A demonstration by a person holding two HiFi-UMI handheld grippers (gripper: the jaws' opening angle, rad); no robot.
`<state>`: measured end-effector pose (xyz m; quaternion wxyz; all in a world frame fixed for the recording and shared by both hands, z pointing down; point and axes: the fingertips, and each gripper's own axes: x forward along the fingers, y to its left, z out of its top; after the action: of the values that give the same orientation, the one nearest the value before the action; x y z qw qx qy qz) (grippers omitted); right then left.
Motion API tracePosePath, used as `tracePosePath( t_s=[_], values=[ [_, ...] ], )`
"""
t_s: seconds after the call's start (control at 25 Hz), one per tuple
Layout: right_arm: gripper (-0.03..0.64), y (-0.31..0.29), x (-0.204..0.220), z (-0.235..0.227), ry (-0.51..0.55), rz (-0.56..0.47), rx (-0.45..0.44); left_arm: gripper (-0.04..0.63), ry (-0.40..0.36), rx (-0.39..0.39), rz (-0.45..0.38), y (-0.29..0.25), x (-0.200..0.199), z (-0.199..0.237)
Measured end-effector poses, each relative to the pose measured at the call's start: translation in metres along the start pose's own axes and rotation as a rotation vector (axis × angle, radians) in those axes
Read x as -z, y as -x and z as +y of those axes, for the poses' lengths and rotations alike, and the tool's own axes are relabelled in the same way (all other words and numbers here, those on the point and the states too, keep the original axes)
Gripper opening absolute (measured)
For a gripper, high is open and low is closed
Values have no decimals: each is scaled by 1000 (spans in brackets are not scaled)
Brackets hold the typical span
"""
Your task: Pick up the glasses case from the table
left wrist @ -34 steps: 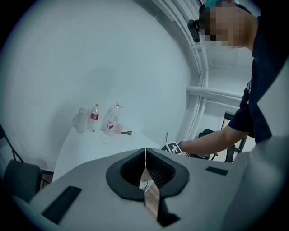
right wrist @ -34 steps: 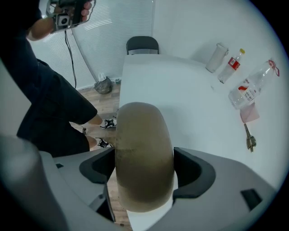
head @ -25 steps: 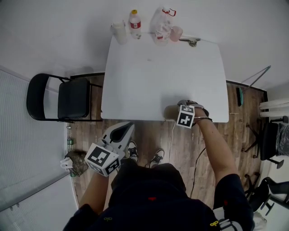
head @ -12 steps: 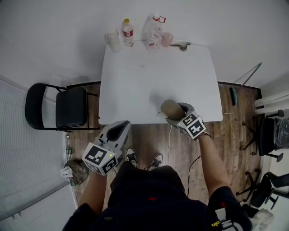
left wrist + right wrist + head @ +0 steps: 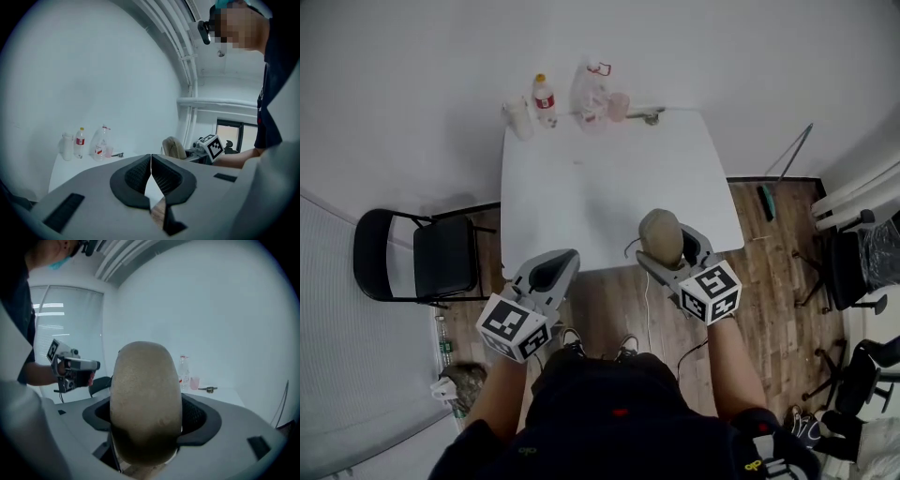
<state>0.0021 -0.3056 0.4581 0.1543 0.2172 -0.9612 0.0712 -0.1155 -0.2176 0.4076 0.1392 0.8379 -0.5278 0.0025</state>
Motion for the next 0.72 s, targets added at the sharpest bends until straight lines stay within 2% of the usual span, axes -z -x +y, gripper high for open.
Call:
tracePosePath(
  t_s=[0.12, 0.28, 0.52, 0.72],
  values=[
    [377, 28, -41, 4, -24, -127, 37, 21, -14, 29, -14, 1, -11, -7],
    [377, 61, -80, 5, 6, -241, 92, 21, -28, 64, -30, -1, -21, -16],
    [377, 94, -112, 13, 52, -314, 156, 21, -52, 88, -57, 1, -36, -25],
    [377, 103, -117, 15, 67, -319, 193, 21, -68, 91, -76, 4, -46, -26]
  ],
)
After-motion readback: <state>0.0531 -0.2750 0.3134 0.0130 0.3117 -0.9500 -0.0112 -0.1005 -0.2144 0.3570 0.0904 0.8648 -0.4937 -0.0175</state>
